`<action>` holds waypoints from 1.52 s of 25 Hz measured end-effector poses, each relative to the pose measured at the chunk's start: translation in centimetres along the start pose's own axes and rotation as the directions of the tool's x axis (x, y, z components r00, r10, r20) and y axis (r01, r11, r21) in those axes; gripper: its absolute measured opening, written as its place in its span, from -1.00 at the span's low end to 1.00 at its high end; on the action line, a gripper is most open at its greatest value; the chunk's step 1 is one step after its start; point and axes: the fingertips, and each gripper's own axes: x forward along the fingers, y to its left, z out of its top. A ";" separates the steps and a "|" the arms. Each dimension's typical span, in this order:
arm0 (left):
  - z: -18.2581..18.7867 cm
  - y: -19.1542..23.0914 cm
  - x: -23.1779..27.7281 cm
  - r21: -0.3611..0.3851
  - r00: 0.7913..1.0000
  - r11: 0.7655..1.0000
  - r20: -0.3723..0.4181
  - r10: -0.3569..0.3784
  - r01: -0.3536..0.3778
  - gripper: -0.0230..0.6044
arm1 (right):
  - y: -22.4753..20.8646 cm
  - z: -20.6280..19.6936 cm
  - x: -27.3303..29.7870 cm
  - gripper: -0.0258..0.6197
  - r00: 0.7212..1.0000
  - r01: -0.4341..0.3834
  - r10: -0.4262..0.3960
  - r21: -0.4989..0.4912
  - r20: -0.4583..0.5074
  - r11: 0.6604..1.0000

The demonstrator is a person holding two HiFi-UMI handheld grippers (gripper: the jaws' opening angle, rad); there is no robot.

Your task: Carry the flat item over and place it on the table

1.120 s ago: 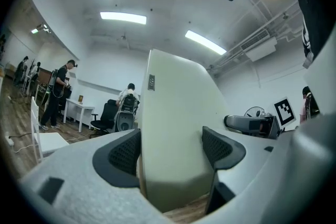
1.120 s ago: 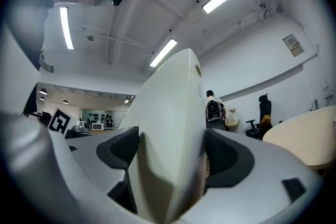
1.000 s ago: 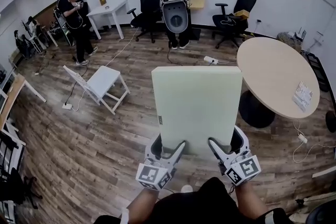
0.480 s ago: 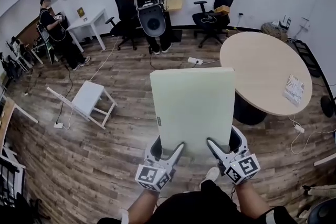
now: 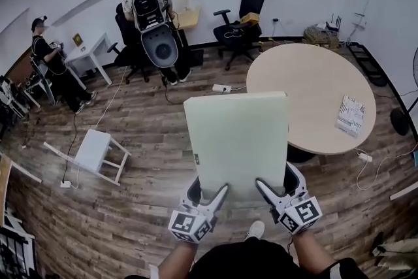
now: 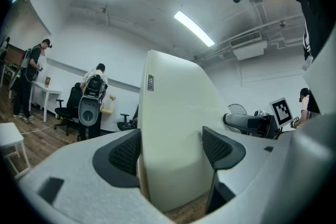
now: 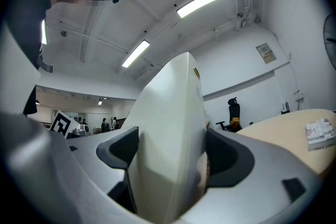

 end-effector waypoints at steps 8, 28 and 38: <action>-1.1 -3.8 9.0 -0.026 0.998 0.998 -0.006 -0.065 0.065 0.19 | -9.2 1.2 -1.2 0.20 0.998 0.066 -0.065 -0.007 0.021 0.998; -0.3 -4.7 24.5 -0.017 0.977 0.978 -0.042 -0.207 0.206 0.19 | -22.0 3.7 2.3 0.22 0.976 0.211 -0.209 -0.029 0.060 0.977; 1.2 0.2 34.0 -0.036 0.957 0.958 -0.053 -0.285 0.283 0.19 | -27.8 4.6 9.7 0.22 0.953 0.299 -0.296 -0.039 0.063 0.953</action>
